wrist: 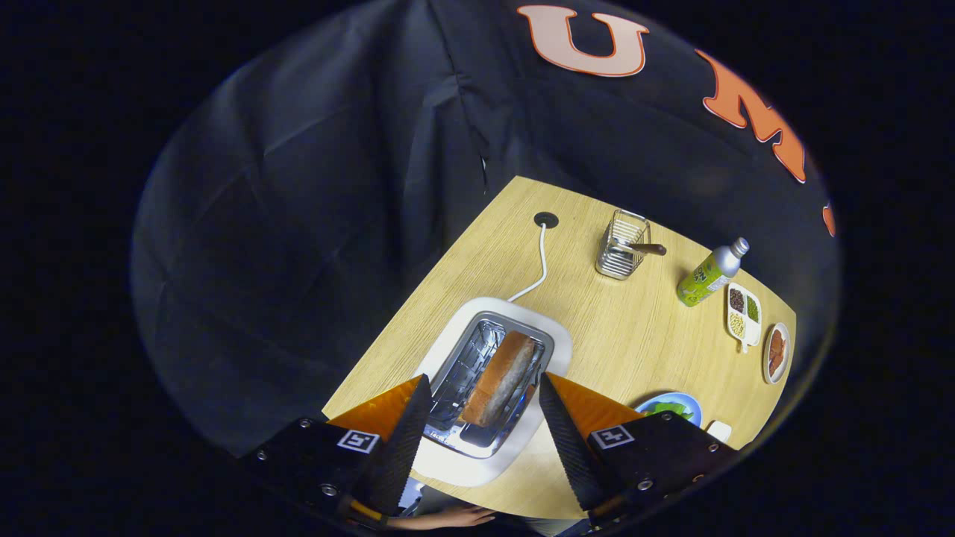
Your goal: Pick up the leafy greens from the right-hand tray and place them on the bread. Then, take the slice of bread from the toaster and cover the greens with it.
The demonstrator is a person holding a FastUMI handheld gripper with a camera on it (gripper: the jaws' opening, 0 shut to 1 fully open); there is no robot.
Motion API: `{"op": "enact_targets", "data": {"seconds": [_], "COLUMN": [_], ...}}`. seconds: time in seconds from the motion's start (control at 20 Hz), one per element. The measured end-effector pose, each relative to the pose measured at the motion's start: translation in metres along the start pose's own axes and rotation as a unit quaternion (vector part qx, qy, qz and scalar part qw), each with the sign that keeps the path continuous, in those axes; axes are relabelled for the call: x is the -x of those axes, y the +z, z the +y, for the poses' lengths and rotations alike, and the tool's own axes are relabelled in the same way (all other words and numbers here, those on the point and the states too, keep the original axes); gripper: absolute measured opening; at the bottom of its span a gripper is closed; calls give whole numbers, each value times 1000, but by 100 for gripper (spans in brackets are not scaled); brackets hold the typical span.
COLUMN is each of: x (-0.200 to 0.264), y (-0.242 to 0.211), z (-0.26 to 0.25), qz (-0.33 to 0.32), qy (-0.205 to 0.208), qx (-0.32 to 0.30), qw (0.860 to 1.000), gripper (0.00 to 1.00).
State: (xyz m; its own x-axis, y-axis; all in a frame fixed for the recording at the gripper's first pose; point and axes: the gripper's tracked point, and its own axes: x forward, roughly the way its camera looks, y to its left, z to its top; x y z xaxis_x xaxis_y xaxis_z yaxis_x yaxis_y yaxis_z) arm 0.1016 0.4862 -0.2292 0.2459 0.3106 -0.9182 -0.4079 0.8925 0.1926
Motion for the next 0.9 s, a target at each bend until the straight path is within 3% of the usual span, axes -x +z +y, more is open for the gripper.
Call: {"op": "enact_targets", "data": {"seconds": [0.3, 0.9], "x": [-17, -37], "y": [0, -10], "z": [-8, -22], "qz": [32, 59], "qy": [-33, -68], "qx": [-20, -54], "qw": [999, 994], "gripper": [71, 21]}}
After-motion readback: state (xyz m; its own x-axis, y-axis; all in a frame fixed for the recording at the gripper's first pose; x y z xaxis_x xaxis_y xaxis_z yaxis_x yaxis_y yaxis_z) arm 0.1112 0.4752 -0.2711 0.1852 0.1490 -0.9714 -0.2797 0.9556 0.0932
